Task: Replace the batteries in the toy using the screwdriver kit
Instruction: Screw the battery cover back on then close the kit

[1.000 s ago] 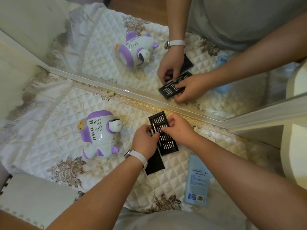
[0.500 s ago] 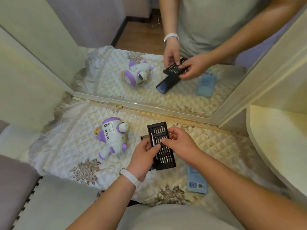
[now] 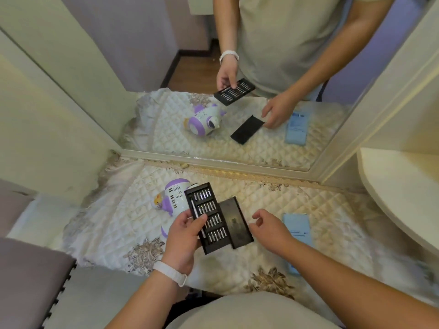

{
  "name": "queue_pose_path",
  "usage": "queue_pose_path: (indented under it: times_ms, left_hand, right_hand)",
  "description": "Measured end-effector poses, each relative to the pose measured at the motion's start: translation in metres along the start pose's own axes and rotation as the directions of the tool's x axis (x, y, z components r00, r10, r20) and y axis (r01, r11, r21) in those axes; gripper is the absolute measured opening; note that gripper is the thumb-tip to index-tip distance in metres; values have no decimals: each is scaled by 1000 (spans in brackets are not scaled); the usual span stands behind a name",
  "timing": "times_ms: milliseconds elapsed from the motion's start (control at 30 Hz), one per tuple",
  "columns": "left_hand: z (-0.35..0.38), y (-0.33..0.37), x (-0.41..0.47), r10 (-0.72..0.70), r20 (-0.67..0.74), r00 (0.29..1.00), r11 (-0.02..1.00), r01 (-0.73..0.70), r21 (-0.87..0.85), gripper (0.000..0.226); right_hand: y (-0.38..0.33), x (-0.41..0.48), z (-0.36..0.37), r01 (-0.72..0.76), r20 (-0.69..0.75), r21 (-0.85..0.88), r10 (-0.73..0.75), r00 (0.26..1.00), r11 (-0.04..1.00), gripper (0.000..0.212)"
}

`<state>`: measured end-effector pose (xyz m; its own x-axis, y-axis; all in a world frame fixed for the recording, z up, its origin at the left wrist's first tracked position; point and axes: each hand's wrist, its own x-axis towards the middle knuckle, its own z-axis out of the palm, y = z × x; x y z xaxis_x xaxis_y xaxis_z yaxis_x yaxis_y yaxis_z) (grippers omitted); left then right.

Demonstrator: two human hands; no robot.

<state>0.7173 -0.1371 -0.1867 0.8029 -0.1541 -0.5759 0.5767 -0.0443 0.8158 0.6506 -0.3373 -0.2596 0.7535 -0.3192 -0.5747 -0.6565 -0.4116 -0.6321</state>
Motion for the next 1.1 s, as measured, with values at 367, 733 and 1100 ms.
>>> queue_pose_path:
  times_ms: [367,733,1100]
  left_hand:
    - [-59,46,52,-16,158,987,997,4,78,13]
    - [-68,75,93,-59,296,953,995,31,98,18]
    - [-35,97,82,-6,333,943,997,-22,79,14]
  right_hand:
    - [-31,6,74,-198,-224,-363,121,967,911,57]
    - [-76,-18,68,-119,-137,561,233,963,820,35]
    - [-93,-52,0,-106,122,992,-352,928,65,68]
